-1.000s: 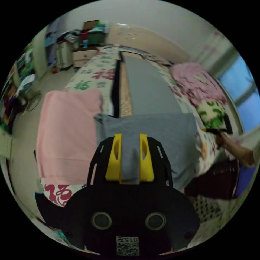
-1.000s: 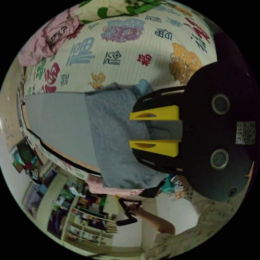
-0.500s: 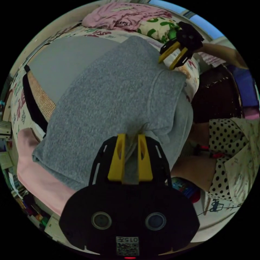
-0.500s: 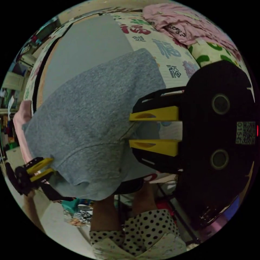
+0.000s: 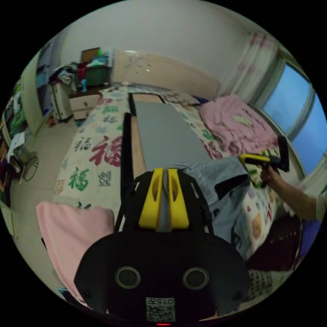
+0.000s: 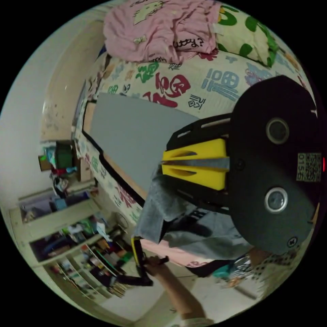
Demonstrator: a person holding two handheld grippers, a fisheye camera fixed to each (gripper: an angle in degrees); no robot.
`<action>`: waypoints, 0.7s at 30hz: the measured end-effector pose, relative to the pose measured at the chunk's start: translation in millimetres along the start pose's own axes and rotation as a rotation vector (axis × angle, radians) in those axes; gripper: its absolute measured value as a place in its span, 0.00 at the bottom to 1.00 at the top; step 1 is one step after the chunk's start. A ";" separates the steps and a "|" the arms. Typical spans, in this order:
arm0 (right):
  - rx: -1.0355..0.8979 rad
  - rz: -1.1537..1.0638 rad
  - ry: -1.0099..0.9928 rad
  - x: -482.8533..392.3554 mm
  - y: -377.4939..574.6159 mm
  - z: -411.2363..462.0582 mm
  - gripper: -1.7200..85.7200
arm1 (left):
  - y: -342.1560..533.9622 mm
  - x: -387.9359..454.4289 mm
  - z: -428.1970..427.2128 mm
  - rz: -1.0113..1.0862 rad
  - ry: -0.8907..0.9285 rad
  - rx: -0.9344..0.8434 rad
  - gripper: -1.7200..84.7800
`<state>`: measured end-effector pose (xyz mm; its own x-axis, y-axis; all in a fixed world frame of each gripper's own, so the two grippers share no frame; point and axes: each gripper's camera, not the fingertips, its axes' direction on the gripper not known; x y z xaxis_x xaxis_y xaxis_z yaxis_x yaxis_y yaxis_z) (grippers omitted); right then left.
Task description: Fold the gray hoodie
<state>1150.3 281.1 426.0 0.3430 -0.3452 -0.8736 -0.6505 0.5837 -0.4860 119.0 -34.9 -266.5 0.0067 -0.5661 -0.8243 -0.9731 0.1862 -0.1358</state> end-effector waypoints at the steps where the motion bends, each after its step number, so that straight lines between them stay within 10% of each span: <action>1: -0.007 0.042 0.020 5.9 -13.1 1.7 0.08 | -12.6 -4.7 -3.9 -0.036 -0.049 0.049 0.05; 6: -0.123 0.023 -0.083 19.3 14.6 6.9 0.15 | 13.0 16.0 -31.0 0.010 -0.134 0.052 0.10; 13: -0.478 0.438 -0.267 68.1 126.0 50.3 0.18 | 226.7 91.7 -28.6 0.017 0.080 -0.375 0.11; 21: -0.637 0.374 -0.510 74.6 80.6 119.3 0.07 | 370.1 171.2 -34.8 -0.069 0.163 -0.605 0.11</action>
<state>1204.3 390.1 318.7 0.1940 0.2424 -0.9506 -0.9807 0.0221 -0.1945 -248.0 -90.9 -438.8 0.0858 -0.6845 -0.7239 -0.9298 -0.3160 0.1886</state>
